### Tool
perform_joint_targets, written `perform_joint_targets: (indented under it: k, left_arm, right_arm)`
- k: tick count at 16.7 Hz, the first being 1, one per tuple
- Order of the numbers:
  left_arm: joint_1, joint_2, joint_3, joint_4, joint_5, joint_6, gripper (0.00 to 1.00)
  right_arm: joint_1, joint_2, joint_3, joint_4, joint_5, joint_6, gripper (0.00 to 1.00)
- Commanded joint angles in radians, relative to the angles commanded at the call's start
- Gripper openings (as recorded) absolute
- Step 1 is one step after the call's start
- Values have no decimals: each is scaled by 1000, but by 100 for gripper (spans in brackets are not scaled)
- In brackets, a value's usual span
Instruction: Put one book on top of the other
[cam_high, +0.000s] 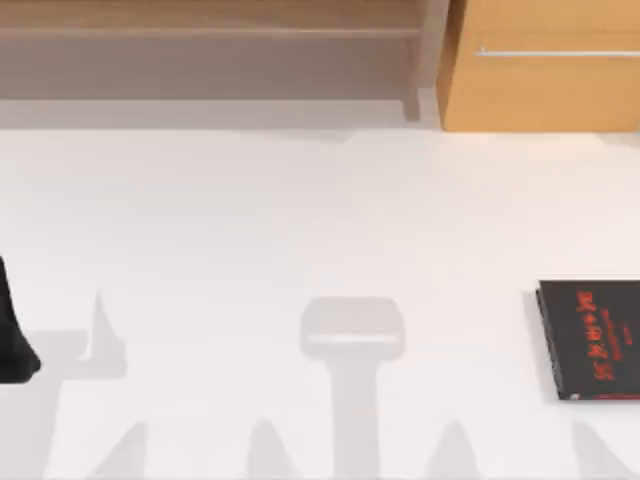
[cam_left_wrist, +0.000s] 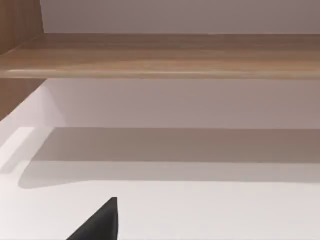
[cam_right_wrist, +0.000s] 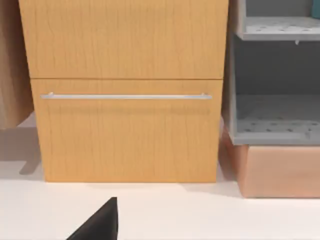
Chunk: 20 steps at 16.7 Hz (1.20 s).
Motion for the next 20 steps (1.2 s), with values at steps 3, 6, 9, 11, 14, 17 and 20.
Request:
perform_joint_targets:
  k: [3,6,9,11,14,17,20]
  left_arm:
    - [0,0,0,0,0,0,100]
    - [0,0,0,0,0,0,100]
    - [0,0,0,0,0,0,100]
    - [0,0,0,0,0,0,100]
    - [0,0,0,0,0,0,100]
    - [0,0,0,0,0,0,100]
    - [0,0,0,0,0,0,100]
  right_arm:
    - [-3,10,9,4,-3,0,100]
    - [-32,103,93,40,-29,1,100]
    - [-82,290,246,104,-75,2,100]
    - [-124,466,372,156,-113,2,100]
    - [-193,791,584,242,-178,1,100]
    - [-264,1129,800,329,-244,0,100]
    - [-331,1422,1003,413,-307,-2,100]
